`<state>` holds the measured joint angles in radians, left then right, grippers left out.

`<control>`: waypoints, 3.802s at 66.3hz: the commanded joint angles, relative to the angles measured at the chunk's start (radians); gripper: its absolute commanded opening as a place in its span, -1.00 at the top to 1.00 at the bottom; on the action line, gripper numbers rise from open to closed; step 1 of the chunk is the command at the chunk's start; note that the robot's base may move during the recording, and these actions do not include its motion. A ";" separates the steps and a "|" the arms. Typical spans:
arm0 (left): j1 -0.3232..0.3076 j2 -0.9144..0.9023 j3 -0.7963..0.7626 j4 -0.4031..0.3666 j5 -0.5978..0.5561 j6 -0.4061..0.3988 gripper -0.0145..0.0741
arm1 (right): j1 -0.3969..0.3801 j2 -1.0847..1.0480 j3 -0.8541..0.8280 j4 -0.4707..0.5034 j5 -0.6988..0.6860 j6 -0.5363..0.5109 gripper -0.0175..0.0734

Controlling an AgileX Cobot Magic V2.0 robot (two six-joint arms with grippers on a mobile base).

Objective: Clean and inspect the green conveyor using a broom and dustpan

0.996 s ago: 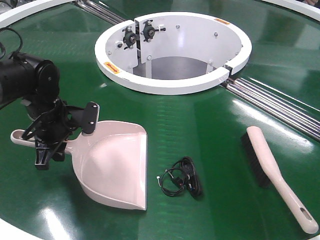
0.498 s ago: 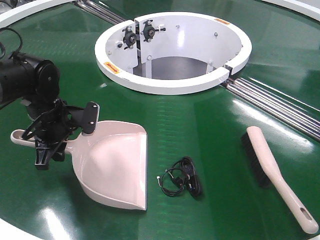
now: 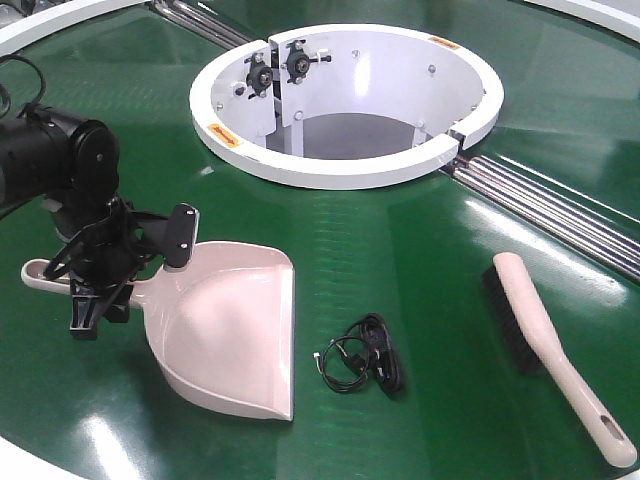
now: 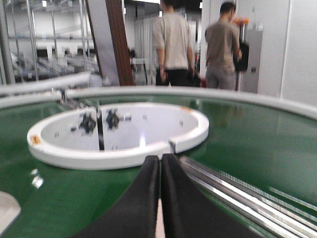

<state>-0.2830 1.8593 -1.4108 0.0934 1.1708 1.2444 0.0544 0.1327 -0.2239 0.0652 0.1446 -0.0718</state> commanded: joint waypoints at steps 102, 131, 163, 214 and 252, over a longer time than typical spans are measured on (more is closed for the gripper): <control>-0.002 -0.049 -0.030 0.000 -0.004 -0.007 0.69 | 0.001 1.044 -0.702 -0.027 0.850 0.028 -0.64; -0.002 -0.049 -0.030 0.000 -0.004 -0.007 0.69 | 0.001 1.350 -0.777 -0.015 0.904 -0.004 -0.50; -0.002 -0.049 -0.030 0.000 -0.004 -0.007 0.69 | 0.001 1.532 -0.777 -0.006 0.848 -0.006 -0.19; -0.002 -0.049 -0.030 0.000 -0.004 -0.007 0.69 | 0.001 1.343 -0.812 -0.120 0.923 0.046 0.63; -0.002 -0.049 -0.030 0.000 -0.004 -0.007 0.69 | 0.269 1.279 -0.774 -0.162 1.033 0.258 0.63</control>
<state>-0.2830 1.8593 -1.4108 0.0934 1.1708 1.2444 0.2408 1.4077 -0.9821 -0.0850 1.1988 0.1108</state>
